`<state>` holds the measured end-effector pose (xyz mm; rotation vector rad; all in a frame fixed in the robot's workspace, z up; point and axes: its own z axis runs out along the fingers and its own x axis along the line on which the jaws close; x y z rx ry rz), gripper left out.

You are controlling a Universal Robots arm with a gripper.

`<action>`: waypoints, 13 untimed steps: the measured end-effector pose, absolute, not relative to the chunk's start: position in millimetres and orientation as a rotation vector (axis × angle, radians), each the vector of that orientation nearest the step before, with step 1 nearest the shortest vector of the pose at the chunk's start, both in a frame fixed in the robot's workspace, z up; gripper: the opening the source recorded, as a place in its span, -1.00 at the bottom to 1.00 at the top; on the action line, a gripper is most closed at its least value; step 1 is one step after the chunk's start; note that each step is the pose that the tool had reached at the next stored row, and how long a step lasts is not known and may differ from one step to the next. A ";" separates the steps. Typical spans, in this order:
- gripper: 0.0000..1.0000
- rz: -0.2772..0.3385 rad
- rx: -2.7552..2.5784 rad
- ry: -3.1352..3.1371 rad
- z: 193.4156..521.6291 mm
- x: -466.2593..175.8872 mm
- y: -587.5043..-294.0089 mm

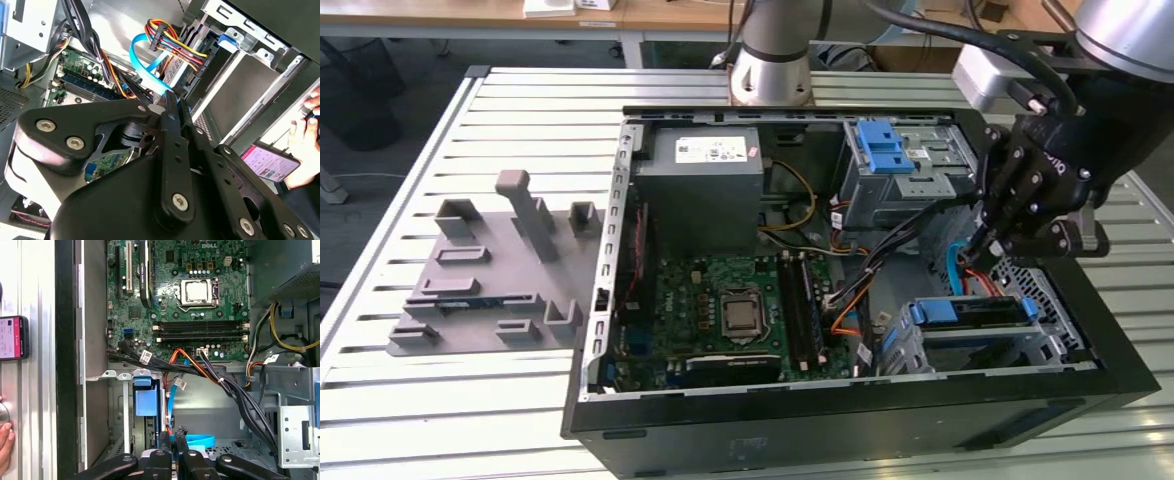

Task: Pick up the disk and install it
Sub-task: 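Insert the second disk wire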

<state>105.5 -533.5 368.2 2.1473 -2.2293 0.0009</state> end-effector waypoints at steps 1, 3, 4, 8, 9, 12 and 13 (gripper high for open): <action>-0.67 0.002 2.147 -2.229 367.4 105.4 -533.5; -0.67 0.005 2.146 -2.228 365.9 105.4 -533.5; -0.65 0.006 2.146 -2.228 365.0 105.5 -533.5; -0.52 0.011 2.144 -2.226 361.7 105.4 -533.5; -0.52 0.012 2.143 -2.226 360.9 105.4 -533.6; -0.52 0.014 2.143 -2.226 357.7 105.4 -533.9; -0.52 0.014 2.143 -2.226 356.4 105.4 -534.2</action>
